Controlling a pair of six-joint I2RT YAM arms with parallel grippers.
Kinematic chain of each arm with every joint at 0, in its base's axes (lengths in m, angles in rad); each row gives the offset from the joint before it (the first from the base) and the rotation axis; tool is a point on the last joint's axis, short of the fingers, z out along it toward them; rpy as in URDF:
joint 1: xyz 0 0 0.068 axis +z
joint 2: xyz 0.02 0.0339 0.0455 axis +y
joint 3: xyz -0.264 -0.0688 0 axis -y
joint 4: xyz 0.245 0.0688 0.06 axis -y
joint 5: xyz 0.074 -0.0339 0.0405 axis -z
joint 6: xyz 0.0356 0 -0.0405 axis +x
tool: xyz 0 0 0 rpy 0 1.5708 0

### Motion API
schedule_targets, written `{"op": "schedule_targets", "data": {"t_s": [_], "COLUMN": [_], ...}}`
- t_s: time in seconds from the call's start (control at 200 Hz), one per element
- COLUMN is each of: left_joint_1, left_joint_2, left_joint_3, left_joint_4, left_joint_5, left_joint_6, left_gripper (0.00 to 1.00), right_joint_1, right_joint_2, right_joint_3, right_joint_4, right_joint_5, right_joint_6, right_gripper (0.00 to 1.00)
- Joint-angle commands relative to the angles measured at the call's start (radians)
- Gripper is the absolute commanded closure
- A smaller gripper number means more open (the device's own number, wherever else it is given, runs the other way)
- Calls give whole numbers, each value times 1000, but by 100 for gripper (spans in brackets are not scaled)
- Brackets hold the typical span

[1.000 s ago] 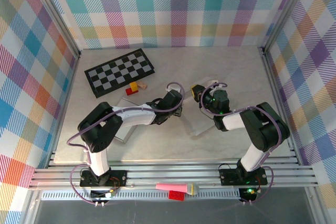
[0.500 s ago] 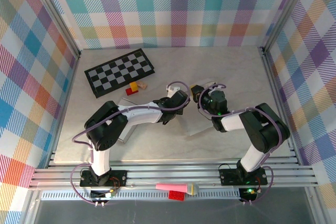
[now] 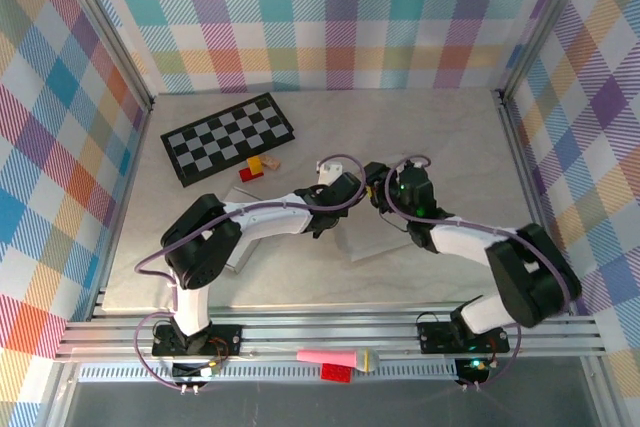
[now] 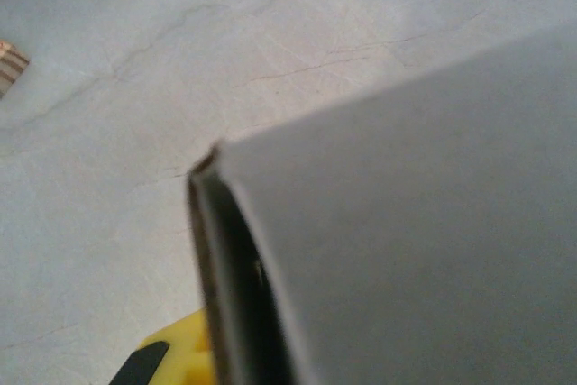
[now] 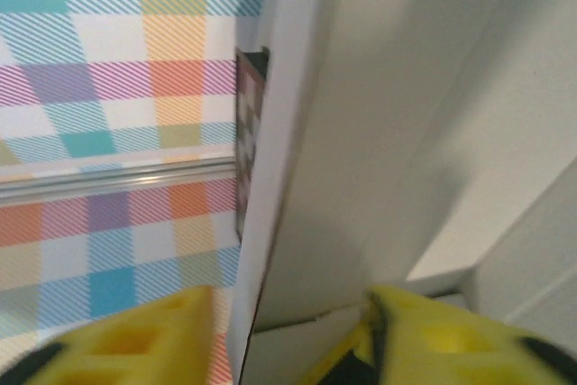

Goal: Fold the paper box

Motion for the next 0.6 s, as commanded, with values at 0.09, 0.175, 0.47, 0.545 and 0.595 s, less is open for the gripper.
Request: {"op": "schedule_targets", "data": {"t_s": [0.09, 0.175, 0.47, 0.545, 0.595], "left_joint_1": [83, 117, 188, 190, 190], "left_joint_2": [-131, -140, -152, -146, -147], "left_joint_3": [25, 60, 171, 199, 207], "left_joint_4": [-65, -122, -288, -332, -345], "left_joint_5": [154, 237, 445, 462, 468], "left_joint_6": [111, 135, 154, 155, 158], "left_gripper": [100, 100, 100, 100, 100], "right_joint_1": [-125, -191, -302, -302, -302], "right_joint_2": [-168, -174, -26, 12, 32], "right_joint_3": [340, 452, 770, 820, 833], "right_joint_4": [-720, -868, -1152, -1174, -1173], "right_joint_5": [-67, -102, -194, -207, -210], "right_joint_6": [-280, -348, -501, -517, -514], "right_gripper": [34, 34, 39, 41, 41]}}
